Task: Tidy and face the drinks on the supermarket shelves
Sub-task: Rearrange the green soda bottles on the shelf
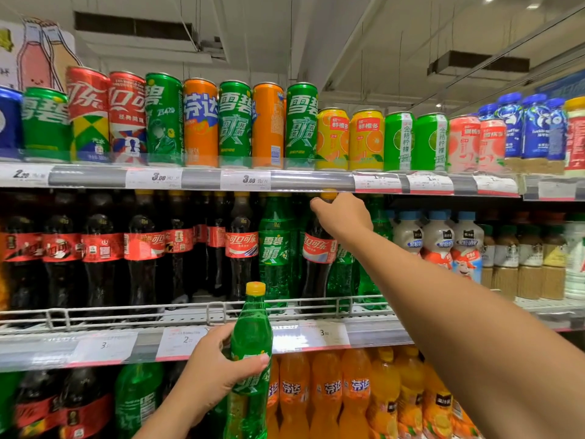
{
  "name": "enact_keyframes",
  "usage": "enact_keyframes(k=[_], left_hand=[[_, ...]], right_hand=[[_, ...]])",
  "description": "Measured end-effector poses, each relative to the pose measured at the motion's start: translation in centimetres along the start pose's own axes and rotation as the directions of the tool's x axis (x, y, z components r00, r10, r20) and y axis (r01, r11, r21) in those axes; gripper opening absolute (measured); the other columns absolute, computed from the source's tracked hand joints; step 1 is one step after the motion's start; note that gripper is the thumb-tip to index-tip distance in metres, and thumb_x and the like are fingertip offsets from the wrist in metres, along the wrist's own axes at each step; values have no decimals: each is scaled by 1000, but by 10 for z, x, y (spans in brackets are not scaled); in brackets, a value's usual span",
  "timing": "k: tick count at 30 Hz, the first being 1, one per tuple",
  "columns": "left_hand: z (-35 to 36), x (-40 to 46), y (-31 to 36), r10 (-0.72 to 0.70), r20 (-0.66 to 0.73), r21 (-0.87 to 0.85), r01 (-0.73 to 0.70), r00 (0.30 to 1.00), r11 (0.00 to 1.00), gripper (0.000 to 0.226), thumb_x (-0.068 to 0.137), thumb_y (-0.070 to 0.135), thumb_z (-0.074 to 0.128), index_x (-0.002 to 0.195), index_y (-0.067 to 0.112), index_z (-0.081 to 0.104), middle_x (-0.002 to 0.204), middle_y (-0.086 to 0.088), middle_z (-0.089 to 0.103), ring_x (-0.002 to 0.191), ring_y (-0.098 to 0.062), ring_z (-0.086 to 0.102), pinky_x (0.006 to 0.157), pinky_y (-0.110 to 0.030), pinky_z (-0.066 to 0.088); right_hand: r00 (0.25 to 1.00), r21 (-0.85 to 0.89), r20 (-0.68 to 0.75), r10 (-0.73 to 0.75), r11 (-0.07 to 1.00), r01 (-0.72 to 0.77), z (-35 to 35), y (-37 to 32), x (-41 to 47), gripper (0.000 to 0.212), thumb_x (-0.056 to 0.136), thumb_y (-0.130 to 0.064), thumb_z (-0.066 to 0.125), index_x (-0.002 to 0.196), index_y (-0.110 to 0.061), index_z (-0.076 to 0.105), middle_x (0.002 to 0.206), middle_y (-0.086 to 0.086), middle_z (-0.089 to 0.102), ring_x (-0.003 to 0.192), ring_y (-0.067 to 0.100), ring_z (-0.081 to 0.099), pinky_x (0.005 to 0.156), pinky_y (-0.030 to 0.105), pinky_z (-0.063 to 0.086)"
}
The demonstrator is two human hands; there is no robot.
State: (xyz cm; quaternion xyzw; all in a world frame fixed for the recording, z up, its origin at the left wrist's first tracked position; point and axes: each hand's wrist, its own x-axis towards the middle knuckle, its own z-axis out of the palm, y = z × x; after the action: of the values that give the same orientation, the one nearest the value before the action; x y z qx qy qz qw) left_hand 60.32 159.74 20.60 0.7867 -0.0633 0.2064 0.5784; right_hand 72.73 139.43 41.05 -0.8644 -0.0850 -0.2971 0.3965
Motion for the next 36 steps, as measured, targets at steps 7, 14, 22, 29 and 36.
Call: enact_keyframes(k=[7,14,22,29,36], left_hand=[[1,2,-4,7,-11,11,-7,1000,1000,49,51,46,88,96,47,69,106,-1,70,89,-12,70,77,-35,59],[3,3,-5,-5,-17,30,5,1000,1000,50,52,48,88,98,46,69,107,3,70,94,-13,68,83,-43,58],[2,-1,0,-5,8,25,4,1000,1000,50,53,46,88,99,44,69,105,6,72,93,-13,69,83,-44,57],[-5,-5,2,1,66,48,-4,998,999,52,56,40,90,104,37,70,103,7,74,91,-12,71,82,-38,58],[-36,-26,-8,47,-53,91,-43,997,995,52,52,43,90,96,54,65,100,21,71,87,1,68,70,-16,52]], right_hand=[[998,84,-60,36,996,-31,-2,9,2,39,79,-53,52,65,-16,50,69,3,58,58,23,53,51,26,34],[990,218,-138,-21,975,51,-8,26,-19,38,72,-45,53,54,-17,34,52,-1,41,50,21,36,51,30,30],[953,199,-203,-223,944,263,-19,31,-55,44,81,-39,60,54,-18,32,48,-3,34,49,15,31,49,31,25],[867,112,-311,-389,891,440,-63,-6,-66,41,84,-37,64,58,-10,48,57,8,50,60,26,48,54,40,39],[803,221,-265,-534,777,589,-56,-56,-97,40,86,-32,63,58,-11,44,55,4,45,57,16,41,53,38,40]])
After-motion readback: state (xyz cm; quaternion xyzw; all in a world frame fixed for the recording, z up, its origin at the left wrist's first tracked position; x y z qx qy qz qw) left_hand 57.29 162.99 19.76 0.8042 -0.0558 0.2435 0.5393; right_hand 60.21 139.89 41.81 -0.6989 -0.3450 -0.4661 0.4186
